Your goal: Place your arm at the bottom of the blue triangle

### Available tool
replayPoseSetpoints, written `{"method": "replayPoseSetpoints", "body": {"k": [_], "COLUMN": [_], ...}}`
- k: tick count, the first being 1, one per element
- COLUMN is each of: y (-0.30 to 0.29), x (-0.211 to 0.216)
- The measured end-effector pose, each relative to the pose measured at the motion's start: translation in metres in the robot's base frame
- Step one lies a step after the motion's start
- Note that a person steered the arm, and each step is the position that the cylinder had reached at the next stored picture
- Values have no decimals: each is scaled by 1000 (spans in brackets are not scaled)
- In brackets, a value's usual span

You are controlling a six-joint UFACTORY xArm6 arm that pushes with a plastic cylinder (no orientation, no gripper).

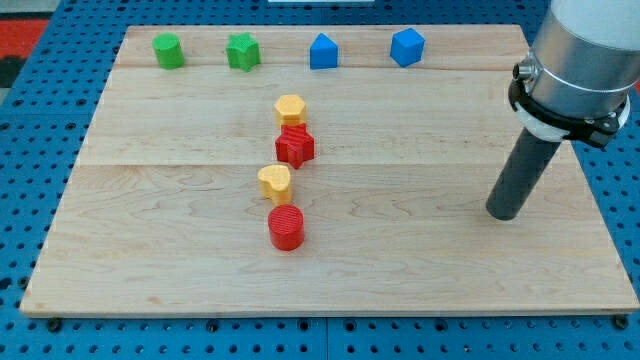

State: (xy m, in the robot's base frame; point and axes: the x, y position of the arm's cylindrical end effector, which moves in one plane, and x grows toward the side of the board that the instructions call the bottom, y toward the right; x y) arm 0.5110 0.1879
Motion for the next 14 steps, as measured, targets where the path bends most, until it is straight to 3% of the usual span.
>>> {"method": "replayPoseSetpoints", "body": {"k": [7,9,11,13,14], "y": [0,46,46,-69,-74], "x": [13,-71,-117,-119,-136]}}
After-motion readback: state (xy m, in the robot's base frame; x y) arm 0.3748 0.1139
